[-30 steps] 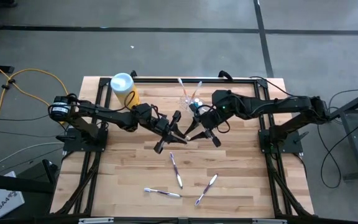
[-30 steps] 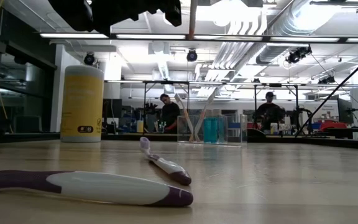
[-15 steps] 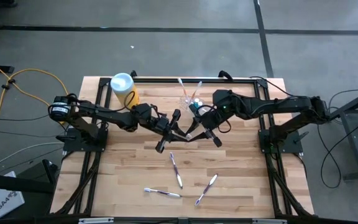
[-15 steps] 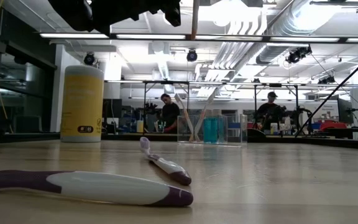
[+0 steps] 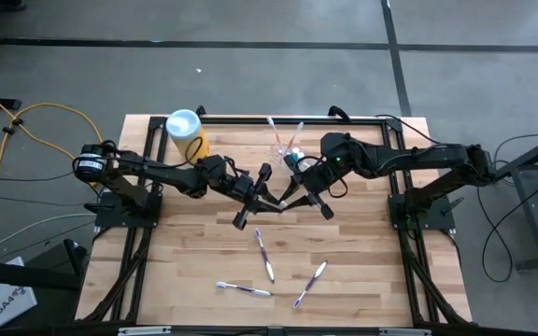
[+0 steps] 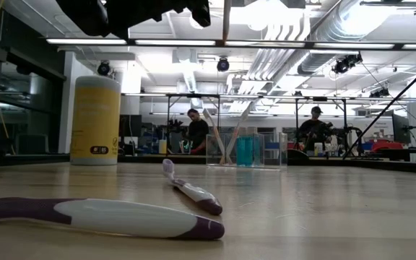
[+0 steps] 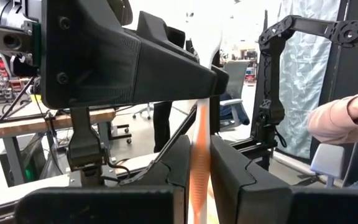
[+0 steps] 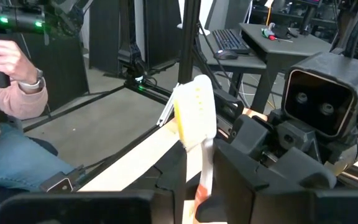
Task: Pick & Place toothbrushing station
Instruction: Put the orange toothbrush into the transparent organizer
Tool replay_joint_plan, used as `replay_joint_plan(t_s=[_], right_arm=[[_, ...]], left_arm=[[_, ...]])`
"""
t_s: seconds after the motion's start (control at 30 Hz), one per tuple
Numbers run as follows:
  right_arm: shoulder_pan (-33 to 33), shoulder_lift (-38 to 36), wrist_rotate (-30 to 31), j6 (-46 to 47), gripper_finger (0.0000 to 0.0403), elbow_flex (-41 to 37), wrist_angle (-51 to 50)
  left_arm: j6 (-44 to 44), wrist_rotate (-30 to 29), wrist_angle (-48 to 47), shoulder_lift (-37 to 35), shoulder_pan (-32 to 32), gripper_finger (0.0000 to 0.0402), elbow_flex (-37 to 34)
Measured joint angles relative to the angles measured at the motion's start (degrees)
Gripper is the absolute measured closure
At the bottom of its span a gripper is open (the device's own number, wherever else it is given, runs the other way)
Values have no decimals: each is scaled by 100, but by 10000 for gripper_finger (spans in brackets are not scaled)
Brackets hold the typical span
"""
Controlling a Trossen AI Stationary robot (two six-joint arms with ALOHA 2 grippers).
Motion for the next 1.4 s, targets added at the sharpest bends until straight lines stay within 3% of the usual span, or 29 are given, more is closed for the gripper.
replay_joint_plan(t_s=[1.17,1.4], right_arm=[[4,0,-299,-52,334,0,108],[4,0,-208,-186,334,0,142]], left_arm=[[98,323,310,-7,-2,377,13],[96,310,335,-7,0,399,13]])
